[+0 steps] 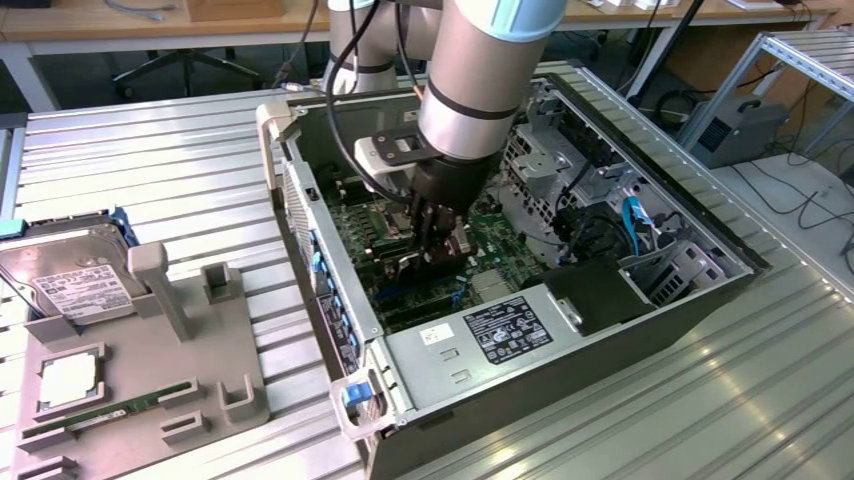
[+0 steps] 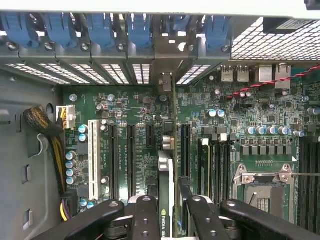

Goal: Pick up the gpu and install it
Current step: 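Insert the gpu into the slot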

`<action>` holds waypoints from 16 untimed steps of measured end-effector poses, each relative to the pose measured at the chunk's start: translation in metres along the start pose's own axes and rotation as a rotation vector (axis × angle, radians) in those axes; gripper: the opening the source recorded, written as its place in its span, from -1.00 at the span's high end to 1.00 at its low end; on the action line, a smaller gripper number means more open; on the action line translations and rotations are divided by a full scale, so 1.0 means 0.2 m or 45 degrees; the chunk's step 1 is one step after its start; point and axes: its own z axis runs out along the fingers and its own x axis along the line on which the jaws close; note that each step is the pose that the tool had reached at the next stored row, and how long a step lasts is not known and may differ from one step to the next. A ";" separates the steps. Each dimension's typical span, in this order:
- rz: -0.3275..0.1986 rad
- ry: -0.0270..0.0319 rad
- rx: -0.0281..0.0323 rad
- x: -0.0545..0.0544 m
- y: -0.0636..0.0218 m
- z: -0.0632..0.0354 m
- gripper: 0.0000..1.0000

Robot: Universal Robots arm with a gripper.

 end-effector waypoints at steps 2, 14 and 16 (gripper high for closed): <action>0.000 0.0001 0.0000 0.00 0.003 0.002 0.47; 0.000 -0.0006 0.0003 0.00 0.035 0.016 0.47; 0.000 -0.0006 0.0009 0.00 0.035 0.021 0.47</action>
